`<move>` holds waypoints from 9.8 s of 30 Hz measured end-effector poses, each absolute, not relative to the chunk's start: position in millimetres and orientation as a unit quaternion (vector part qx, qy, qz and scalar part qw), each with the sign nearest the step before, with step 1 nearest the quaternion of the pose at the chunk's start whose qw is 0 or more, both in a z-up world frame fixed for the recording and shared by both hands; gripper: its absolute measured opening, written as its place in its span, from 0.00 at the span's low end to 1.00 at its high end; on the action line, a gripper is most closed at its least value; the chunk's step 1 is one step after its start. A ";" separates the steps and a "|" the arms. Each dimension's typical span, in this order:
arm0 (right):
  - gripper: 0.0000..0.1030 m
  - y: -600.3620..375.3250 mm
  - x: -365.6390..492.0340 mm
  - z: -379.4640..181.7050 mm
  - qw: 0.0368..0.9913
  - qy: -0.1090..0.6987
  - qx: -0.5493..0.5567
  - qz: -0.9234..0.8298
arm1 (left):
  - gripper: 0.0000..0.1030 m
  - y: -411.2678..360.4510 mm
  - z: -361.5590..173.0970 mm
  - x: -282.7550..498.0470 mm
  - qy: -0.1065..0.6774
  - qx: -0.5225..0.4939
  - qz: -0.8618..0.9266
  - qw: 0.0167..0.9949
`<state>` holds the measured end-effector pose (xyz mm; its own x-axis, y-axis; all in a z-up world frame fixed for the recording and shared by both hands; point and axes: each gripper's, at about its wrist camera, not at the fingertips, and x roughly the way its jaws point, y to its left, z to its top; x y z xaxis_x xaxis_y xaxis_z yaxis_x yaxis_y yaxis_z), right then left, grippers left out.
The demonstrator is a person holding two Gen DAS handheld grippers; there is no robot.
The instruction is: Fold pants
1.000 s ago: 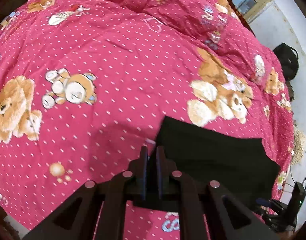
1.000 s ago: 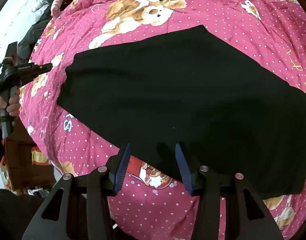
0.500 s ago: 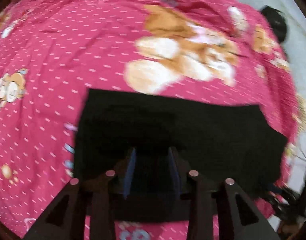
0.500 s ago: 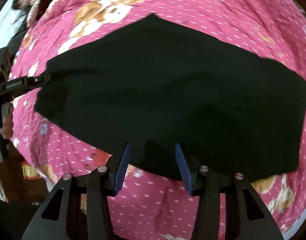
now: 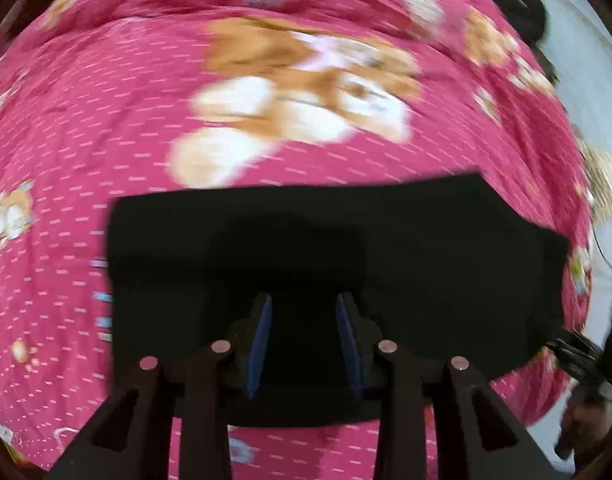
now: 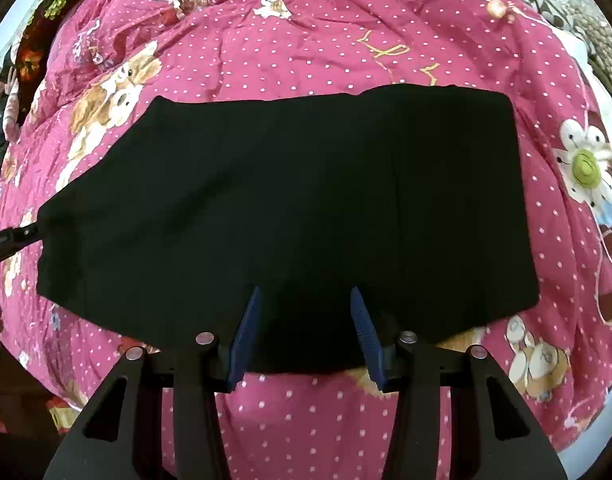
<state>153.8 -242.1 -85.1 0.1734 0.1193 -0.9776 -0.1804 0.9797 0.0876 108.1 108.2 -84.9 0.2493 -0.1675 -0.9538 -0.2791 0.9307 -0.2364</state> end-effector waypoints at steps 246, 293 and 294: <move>0.42 -181.9 204.0 -95.3 0.739 0.638 0.015 0.218 | 0.23 9.0 -94.2 163.5 0.610 -0.174 -0.080 0.769; 0.56 -320.7 91.2 -44.5 0.776 0.595 0.142 0.151 | 0.32 -110.4 15.1 84.4 0.579 -0.012 -0.058 0.813; 0.56 -323.2 93.0 -46.5 0.775 0.597 0.146 0.149 | 0.32 -111.7 14.2 86.2 0.580 -0.008 -0.057 0.812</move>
